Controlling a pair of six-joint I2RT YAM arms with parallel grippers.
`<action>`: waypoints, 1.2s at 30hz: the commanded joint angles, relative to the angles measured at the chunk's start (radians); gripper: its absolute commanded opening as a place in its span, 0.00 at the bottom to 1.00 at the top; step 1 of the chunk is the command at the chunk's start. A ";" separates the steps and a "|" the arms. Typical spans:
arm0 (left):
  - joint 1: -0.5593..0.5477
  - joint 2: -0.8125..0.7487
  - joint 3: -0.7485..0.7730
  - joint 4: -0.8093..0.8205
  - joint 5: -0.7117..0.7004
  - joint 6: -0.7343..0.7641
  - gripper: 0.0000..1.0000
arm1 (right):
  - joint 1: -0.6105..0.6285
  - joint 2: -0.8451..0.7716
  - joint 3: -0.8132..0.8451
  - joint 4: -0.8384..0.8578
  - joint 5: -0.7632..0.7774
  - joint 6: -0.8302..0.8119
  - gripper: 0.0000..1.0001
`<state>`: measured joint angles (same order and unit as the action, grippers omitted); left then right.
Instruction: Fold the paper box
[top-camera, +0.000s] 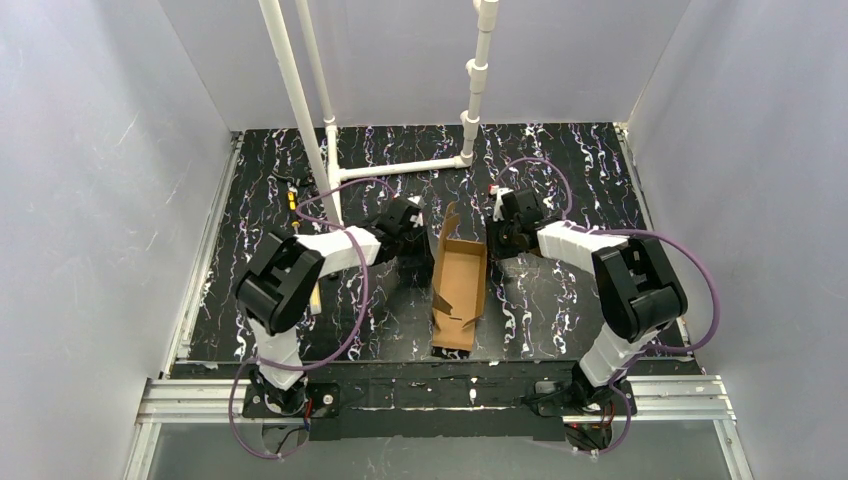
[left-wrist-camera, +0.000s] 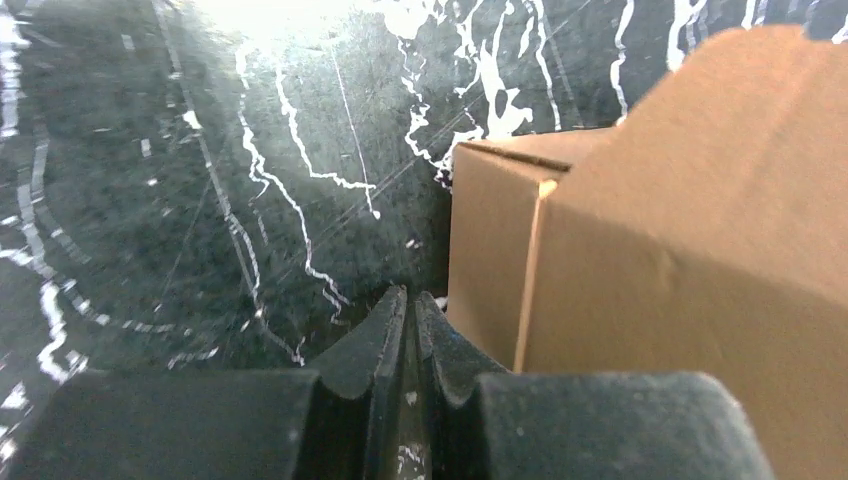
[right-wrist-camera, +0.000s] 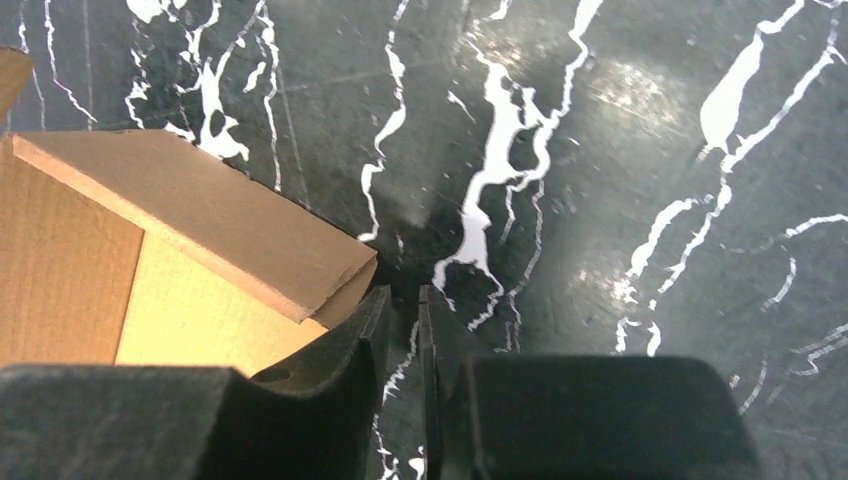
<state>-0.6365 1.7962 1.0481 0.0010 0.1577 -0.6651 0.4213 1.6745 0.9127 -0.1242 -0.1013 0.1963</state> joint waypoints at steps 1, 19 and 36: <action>-0.014 0.068 0.073 0.029 0.026 0.019 0.05 | 0.039 0.042 0.069 -0.018 0.033 0.015 0.24; -0.031 0.112 0.118 -0.051 0.027 0.042 0.08 | 0.131 0.064 0.126 -0.056 0.201 -0.093 0.22; 0.011 -0.420 -0.121 -0.147 0.094 0.087 0.43 | -0.090 -0.049 0.260 -0.307 -0.539 -0.823 0.98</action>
<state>-0.6338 1.5398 0.9836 -0.1146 0.2256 -0.5976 0.3332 1.6329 1.0645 -0.2798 -0.2501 -0.2733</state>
